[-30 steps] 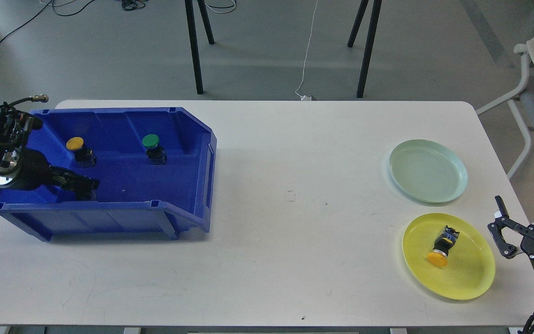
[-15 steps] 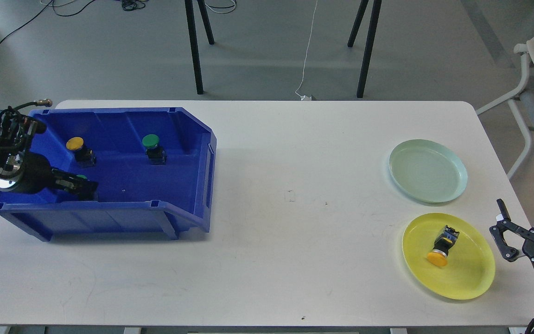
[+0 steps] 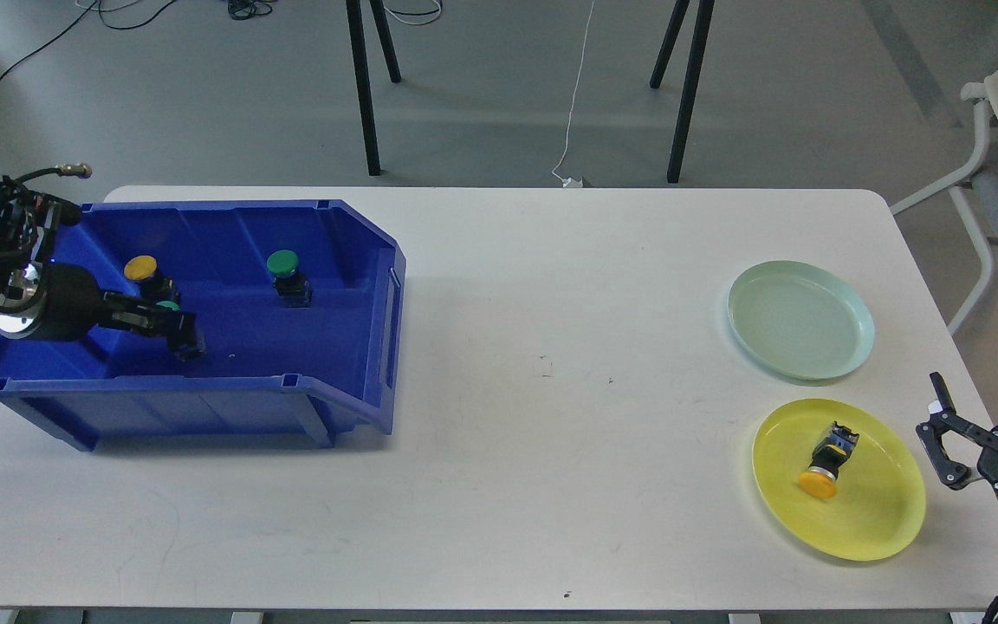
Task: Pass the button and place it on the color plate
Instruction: 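Lift the green button and extend it toward the right gripper, then grasp the green button with the right gripper and release left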
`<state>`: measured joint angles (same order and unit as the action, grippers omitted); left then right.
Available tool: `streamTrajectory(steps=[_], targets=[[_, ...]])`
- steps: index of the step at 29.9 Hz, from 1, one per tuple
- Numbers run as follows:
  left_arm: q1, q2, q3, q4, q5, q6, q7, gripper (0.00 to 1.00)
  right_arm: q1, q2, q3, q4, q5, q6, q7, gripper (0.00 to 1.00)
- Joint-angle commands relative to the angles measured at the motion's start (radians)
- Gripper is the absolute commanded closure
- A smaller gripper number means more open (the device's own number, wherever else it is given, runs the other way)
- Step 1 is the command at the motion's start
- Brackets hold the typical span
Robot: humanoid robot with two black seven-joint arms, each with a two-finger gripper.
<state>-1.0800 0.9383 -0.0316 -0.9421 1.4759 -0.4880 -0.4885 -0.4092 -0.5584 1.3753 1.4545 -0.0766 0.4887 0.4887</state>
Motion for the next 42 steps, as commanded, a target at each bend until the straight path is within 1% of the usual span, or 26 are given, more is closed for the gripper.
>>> streamTrajectory(steps=[1, 4, 6, 7, 9, 10, 11, 14, 17, 19, 23, 26, 28, 30, 33, 39, 42], targets=[[0.028, 0.022, -0.146, -0.145, -0.274, -0.001, 0.000, 0.94, 0.000, 0.000, -0.002, 0.000, 0.000, 0.000, 0.000, 0.02], [0.100, -0.041, -0.177, -0.260, -0.567, -0.001, 0.000, 0.93, 0.000, 0.000, -0.004, 0.001, 0.000, 0.000, 0.000, 0.02], [0.144, -0.137, -0.188, -0.329, -0.681, -0.001, 0.000, 0.93, 0.000, 0.000, -0.005, 0.006, -0.005, 0.000, 0.000, 0.02], [0.182, -0.210, -0.191, -0.354, -0.706, -0.001, 0.000, 0.93, -0.002, -0.002, -0.005, 0.007, -0.017, 0.000, 0.000, 0.02], [0.253, -0.353, -0.192, -0.369, -0.707, 0.073, 0.000, 0.93, 0.001, -0.002, -0.009, 0.006, -0.061, 0.000, 0.000, 0.02], [0.287, -0.404, -0.201, -0.377, -0.707, 0.101, 0.000, 0.92, 0.004, 0.000, -0.009, 0.007, -0.110, 0.000, 0.000, 0.02], [0.310, -0.417, -0.223, -0.382, -0.716, 0.103, 0.000, 0.92, 0.007, 0.003, -0.009, 0.012, -0.161, 0.000, 0.000, 0.02], [0.386, -0.418, -0.306, -0.397, -0.709, 0.083, 0.000, 0.92, 0.021, 0.014, -0.019, 0.042, -0.325, 0.000, 0.000, 0.02], [0.411, -0.411, -0.307, -0.397, -0.700, 0.080, 0.000, 0.91, 0.116, 0.020, -0.108, 0.078, -0.423, 0.000, 0.000, 0.02], [0.413, -0.411, -0.307, -0.397, -0.697, 0.080, 0.000, 0.91, 0.211, 0.034, -0.198, 0.081, -0.425, -0.031, 0.000, 0.02], [0.411, -0.412, -0.309, -0.397, -0.695, 0.083, 0.000, 0.91, 0.418, 0.109, -0.413, 0.081, -0.427, -0.133, 0.000, 0.02], [0.411, -0.412, -0.309, -0.397, -0.695, 0.085, 0.000, 0.91, 0.562, 0.164, -0.565, 0.073, -0.427, -0.206, -0.041, 0.02], [0.411, -0.412, -0.309, -0.397, -0.695, 0.085, 0.000, 0.91, 0.648, 0.192, -0.663, 0.058, -0.428, -0.257, -0.079, 0.02], [0.411, -0.412, -0.310, -0.397, -0.695, 0.086, 0.000, 0.91, 0.697, 0.205, -0.722, 0.031, -0.425, -0.297, -0.097, 0.02], [0.413, -0.412, -0.312, -0.397, -0.695, 0.086, 0.000, 0.91, 0.719, 0.235, -0.757, 0.023, -0.420, -0.315, -0.102, 0.02], [0.413, -0.412, -0.315, -0.397, -0.697, 0.086, 0.000, 0.91, 0.716, 0.299, -0.757, 0.026, -0.402, -0.315, -0.101, 0.02], [0.413, -0.412, -0.317, -0.397, -0.695, 0.086, 0.000, 0.91, 0.710, 0.305, -0.754, 0.033, -0.397, -0.317, -0.099, 0.02]])
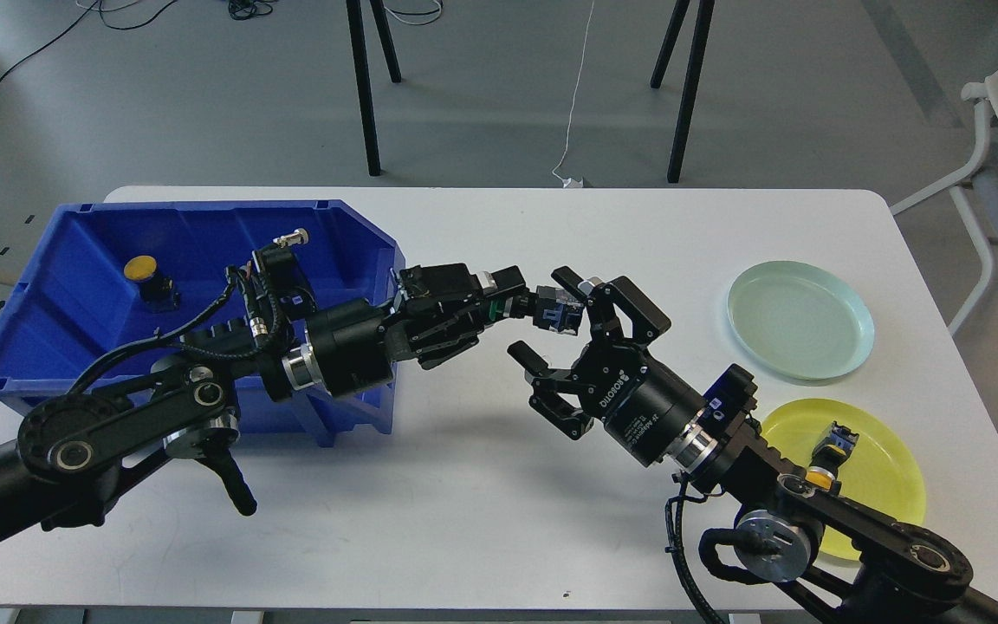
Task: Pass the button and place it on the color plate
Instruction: 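Grasp the green button with the right gripper and release left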
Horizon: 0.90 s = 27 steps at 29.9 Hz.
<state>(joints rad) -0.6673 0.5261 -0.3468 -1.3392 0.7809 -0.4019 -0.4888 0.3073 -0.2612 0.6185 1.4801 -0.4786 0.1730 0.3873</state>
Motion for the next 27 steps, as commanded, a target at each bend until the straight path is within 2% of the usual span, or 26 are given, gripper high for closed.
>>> streamTrajectory(steps=[1, 5, 6, 7, 8, 10, 11, 17, 23, 24, 25, 27], targets=[[0.000, -0.002, -0.001, 0.000, 0.000, 0.000, 0.000, 0.91, -0.010, 0.008, 0.004, 0.009, 0.005, -0.001, 0.004, 0.03], [0.002, -0.002, -0.003, 0.002, 0.000, 0.000, 0.000, 0.91, -0.020, 0.010, 0.015, 0.022, 0.006, -0.001, 0.010, 0.09], [0.002, -0.002, -0.003, 0.002, 0.000, 0.000, 0.000, 0.91, -0.030, 0.008, 0.017, 0.029, 0.006, -0.001, 0.012, 0.15], [0.002, -0.002, -0.003, 0.002, 0.000, 0.000, 0.000, 0.91, -0.037, 0.008, 0.023, 0.038, 0.006, -0.001, 0.013, 0.27], [0.002, 0.000, -0.004, 0.002, 0.000, 0.000, 0.000, 0.91, -0.042, 0.008, 0.029, 0.049, 0.006, -0.001, 0.013, 0.46], [0.002, -0.002, -0.005, 0.002, 0.000, 0.000, 0.000, 0.91, -0.047, 0.008, 0.038, 0.060, 0.006, -0.003, 0.012, 0.92], [0.002, -0.002, -0.005, 0.002, 0.000, 0.000, 0.000, 0.91, -0.047, 0.010, 0.041, 0.062, 0.008, -0.012, 0.010, 1.00], [0.003, -0.002, -0.005, 0.003, 0.000, 0.000, 0.000, 0.91, -0.056, 0.005, 0.043, 0.114, 0.021, -0.102, 0.007, 1.00], [0.002, -0.002, -0.005, 0.003, 0.000, 0.000, 0.000, 0.90, -0.056, 0.008, 0.043, 0.114, 0.041, -0.113, 0.007, 1.00], [0.003, -0.002, -0.006, 0.003, 0.000, 0.000, 0.000, 0.84, -0.057, 0.008, 0.044, 0.115, 0.041, -0.115, 0.007, 1.00], [0.003, -0.003, -0.008, 0.002, -0.002, -0.003, 0.000, 0.65, -0.059, 0.007, 0.043, 0.115, 0.041, -0.115, 0.007, 1.00], [0.003, -0.009, -0.014, 0.003, -0.006, -0.005, 0.000, 0.17, -0.060, 0.007, 0.044, 0.117, 0.041, -0.115, 0.007, 1.00]])
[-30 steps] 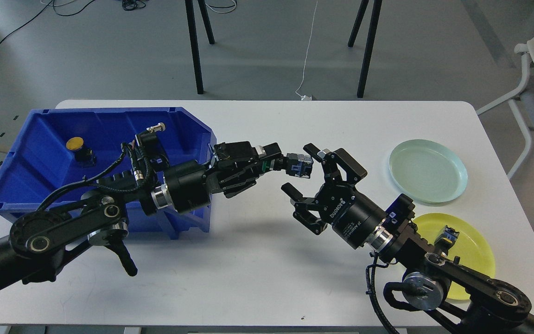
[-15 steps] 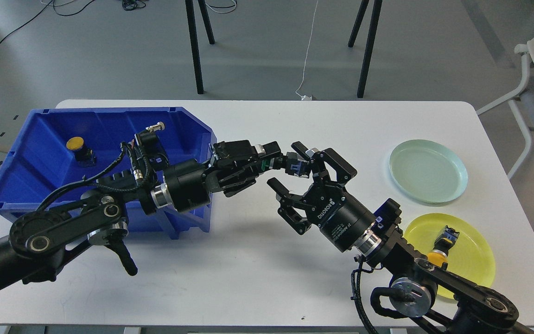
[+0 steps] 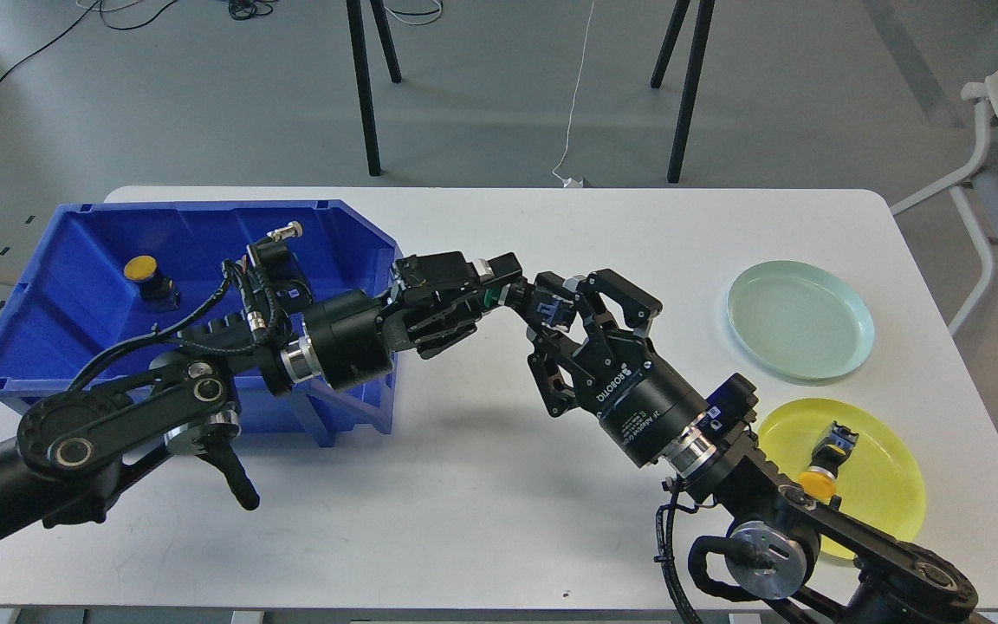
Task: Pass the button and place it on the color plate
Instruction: 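Grasp the green button with the right gripper and release left, then carry the green button with the right gripper onto the pale green plate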
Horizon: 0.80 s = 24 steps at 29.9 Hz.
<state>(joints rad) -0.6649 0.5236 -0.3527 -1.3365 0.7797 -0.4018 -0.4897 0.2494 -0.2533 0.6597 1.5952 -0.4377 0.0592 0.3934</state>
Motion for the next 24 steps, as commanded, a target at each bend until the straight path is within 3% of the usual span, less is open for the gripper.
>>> streamTrajectory(steps=[1, 4, 11, 17, 21, 24], targets=[[0.001, -0.007, -0.012, -0.001, -0.007, -0.008, 0.001, 0.12, -0.002, -0.001, 0.003, 0.002, 0.001, -0.002, 0.001, 1.00], [0.002, -0.010, -0.020, 0.002, -0.007, -0.008, 0.001, 0.02, -0.005, 0.000, 0.006, 0.002, 0.001, -0.016, 0.002, 1.00], [0.002, -0.011, -0.022, 0.008, -0.008, -0.006, 0.001, 0.02, -0.024, -0.041, 0.061, 0.028, 0.001, -0.056, 0.004, 1.00], [0.004, -0.013, -0.022, 0.011, -0.011, -0.006, 0.001, 0.02, -0.148, -0.334, 0.293, -0.015, -0.013, -0.175, -0.011, 1.00], [0.005, -0.013, -0.032, 0.013, -0.011, -0.008, 0.001, 0.01, -0.145, -0.536, 0.256, -0.190, -0.071, -0.280, -0.048, 1.00], [0.005, -0.013, -0.032, 0.019, -0.013, -0.009, 0.001, 0.01, -0.098, -0.567, 0.172, -0.322, -0.218, -0.334, -0.061, 1.00]])
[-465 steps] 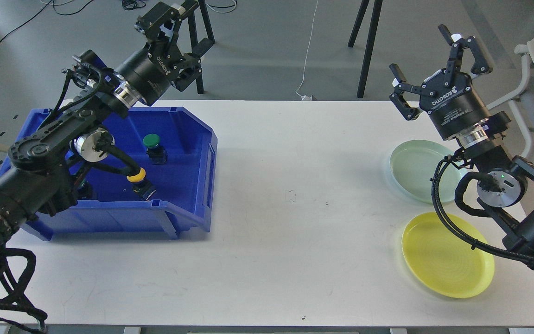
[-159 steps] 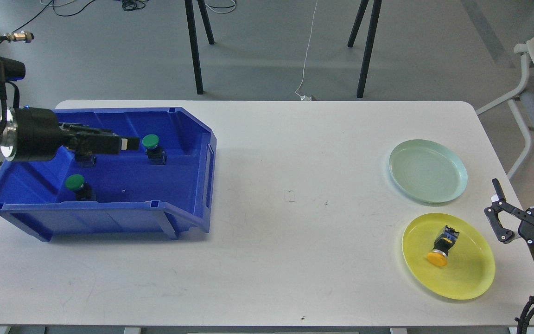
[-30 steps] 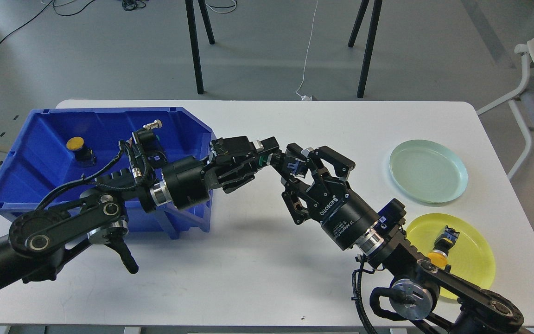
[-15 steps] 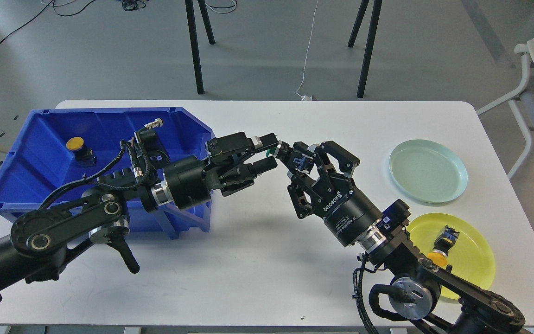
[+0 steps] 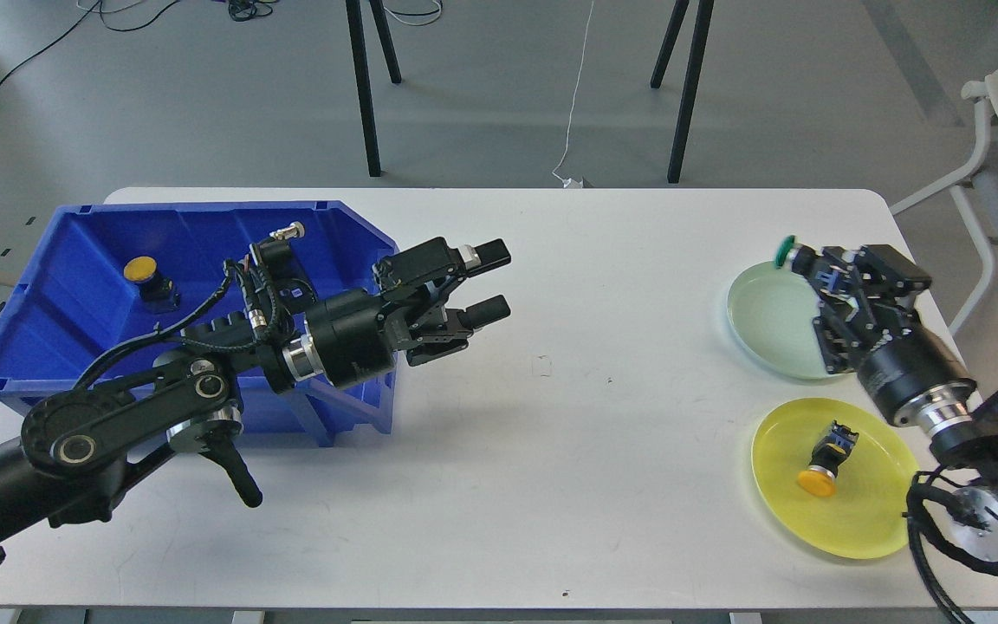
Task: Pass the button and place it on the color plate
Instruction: 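Carry the green button with the right gripper onto the pale green plate, then open the right gripper and withdraw it from the pale green plate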
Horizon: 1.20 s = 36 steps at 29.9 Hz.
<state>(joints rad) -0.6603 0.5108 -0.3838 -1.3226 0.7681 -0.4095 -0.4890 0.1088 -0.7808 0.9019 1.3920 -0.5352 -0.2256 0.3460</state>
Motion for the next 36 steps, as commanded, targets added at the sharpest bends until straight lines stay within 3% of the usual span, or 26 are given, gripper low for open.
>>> streamTrajectory(steps=[1, 8, 12, 15, 17, 22, 24, 27, 32, 36], targets=[[0.001, 0.000, -0.003, 0.005, -0.001, -0.002, 0.000, 0.01, 0.066, -0.035, -0.096, -0.148, -0.156, -0.057, -0.018, 1.00], [0.001, 0.000, -0.001, 0.005, -0.001, -0.002, 0.000, 0.01, 0.277, 0.096, -0.291, -0.378, -0.224, -0.063, -0.065, 1.00], [0.001, -0.001, -0.003, 0.005, -0.001, -0.002, 0.000, 0.01, 0.434, 0.185, -0.490, -0.543, -0.238, -0.063, -0.067, 1.00], [0.001, -0.001, -0.001, 0.005, -0.001, -0.002, 0.000, 0.01, 0.483, 0.210, -0.572, -0.570, -0.236, -0.060, -0.062, 0.99], [0.001, -0.001, -0.003, 0.005, -0.001, -0.002, 0.000, 0.01, 0.488, 0.212, -0.580, -0.567, -0.236, -0.057, -0.062, 0.88], [0.001, -0.001, -0.003, 0.005, -0.001, -0.002, 0.000, 0.01, 0.488, 0.222, -0.577, -0.562, -0.232, -0.060, -0.059, 0.39], [0.001, -0.001, -0.003, 0.005, -0.001, -0.002, 0.000, 0.01, 0.486, 0.229, -0.574, -0.562, -0.229, -0.064, -0.058, 0.27], [0.002, -0.001, -0.003, 0.006, -0.003, -0.002, 0.000, 0.01, 0.485, 0.229, -0.569, -0.562, -0.226, -0.066, -0.058, 0.19], [0.002, -0.001, -0.003, 0.006, -0.003, -0.002, 0.000, 0.01, 0.485, 0.219, -0.540, -0.556, -0.221, -0.067, -0.058, 0.14], [0.001, -0.001, -0.007, 0.006, -0.004, 0.007, 0.000, 0.01, 0.463, 0.207, -0.347, -0.452, -0.203, -0.067, -0.051, 0.06]])
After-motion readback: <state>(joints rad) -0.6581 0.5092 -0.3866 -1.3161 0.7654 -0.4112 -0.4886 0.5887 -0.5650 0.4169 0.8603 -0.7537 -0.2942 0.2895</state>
